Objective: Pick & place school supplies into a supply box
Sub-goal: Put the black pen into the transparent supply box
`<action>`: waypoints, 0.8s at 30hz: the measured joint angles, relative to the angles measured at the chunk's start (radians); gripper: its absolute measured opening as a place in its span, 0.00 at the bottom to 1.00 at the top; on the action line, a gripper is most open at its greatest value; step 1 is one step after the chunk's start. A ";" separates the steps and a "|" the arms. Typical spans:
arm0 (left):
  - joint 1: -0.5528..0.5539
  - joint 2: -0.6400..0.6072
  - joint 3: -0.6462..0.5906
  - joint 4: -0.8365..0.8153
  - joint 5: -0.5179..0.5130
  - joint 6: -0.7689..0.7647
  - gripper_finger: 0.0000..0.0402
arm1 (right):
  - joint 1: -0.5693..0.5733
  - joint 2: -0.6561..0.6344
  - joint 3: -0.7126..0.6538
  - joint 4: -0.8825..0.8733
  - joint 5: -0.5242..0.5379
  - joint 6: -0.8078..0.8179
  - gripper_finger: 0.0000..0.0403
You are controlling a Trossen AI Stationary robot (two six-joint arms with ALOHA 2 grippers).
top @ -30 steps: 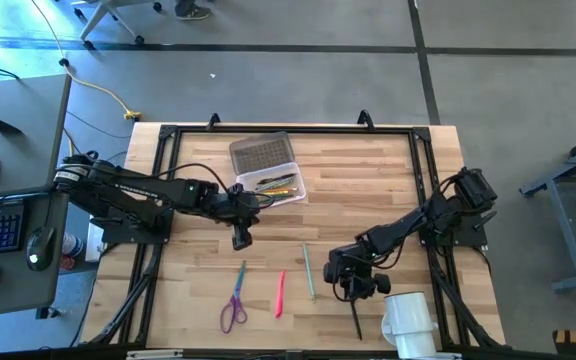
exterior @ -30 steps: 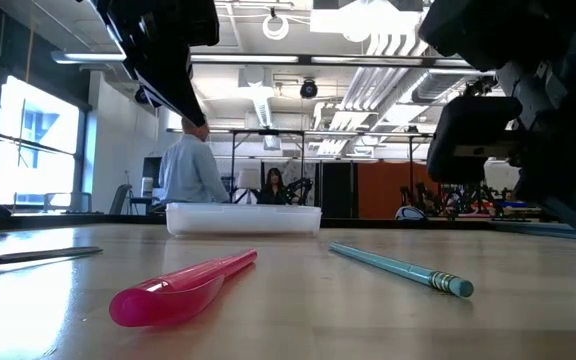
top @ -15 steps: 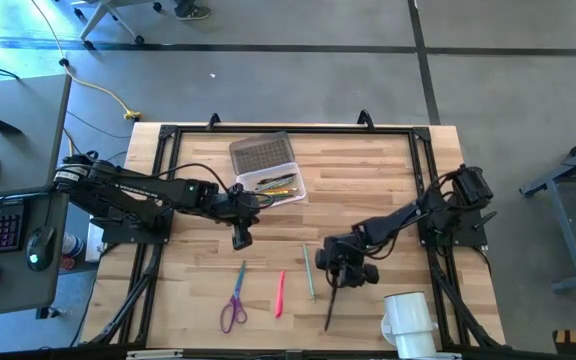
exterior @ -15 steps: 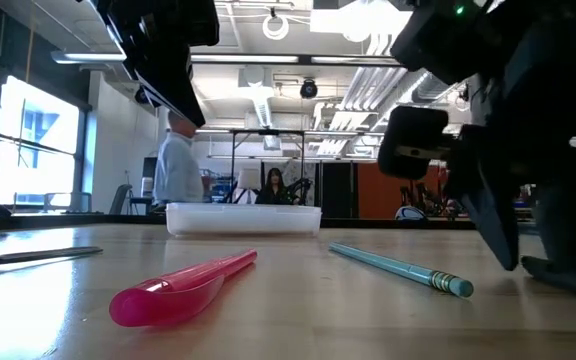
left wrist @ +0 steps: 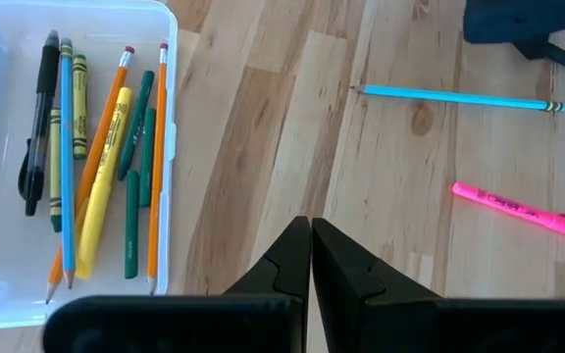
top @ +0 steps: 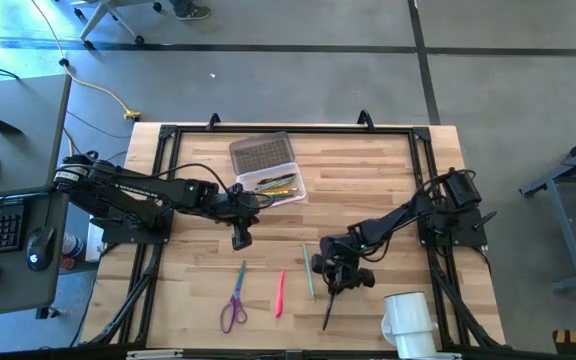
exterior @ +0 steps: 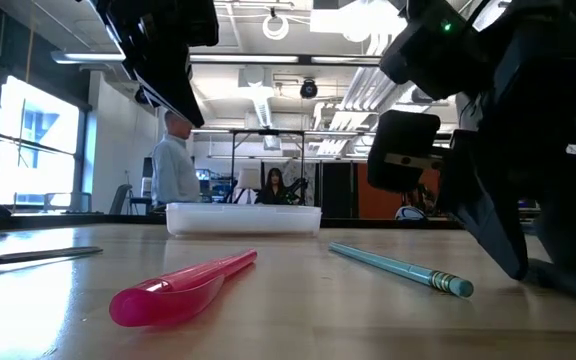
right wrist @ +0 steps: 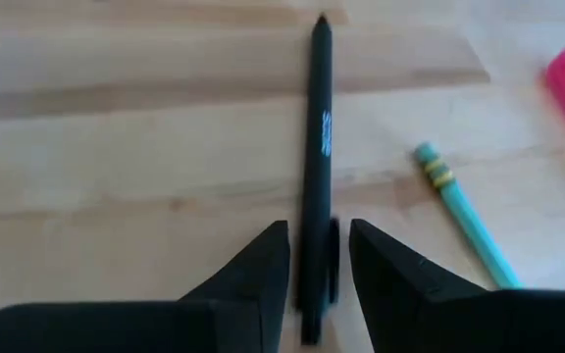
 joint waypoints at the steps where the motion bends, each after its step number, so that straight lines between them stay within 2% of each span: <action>1: 0.000 0.000 0.000 0.000 0.003 0.000 0.13 | 0.000 0.011 0.000 0.019 -0.004 0.000 0.25; 12: 0.000 0.000 0.000 -0.003 0.002 0.000 0.13 | -0.001 0.110 0.001 0.126 -0.064 0.038 0.24; 15: 0.000 0.000 0.000 -0.003 0.002 0.012 0.13 | -0.001 0.125 0.001 0.128 -0.080 0.030 0.18; 20: 0.000 0.000 0.000 -0.002 0.001 0.050 0.13 | -0.005 0.126 0.000 0.126 -0.080 0.026 0.03; 24: 0.000 0.000 0.000 -0.002 -0.001 0.054 0.13 | -0.027 0.128 0.000 0.135 -0.084 0.089 0.05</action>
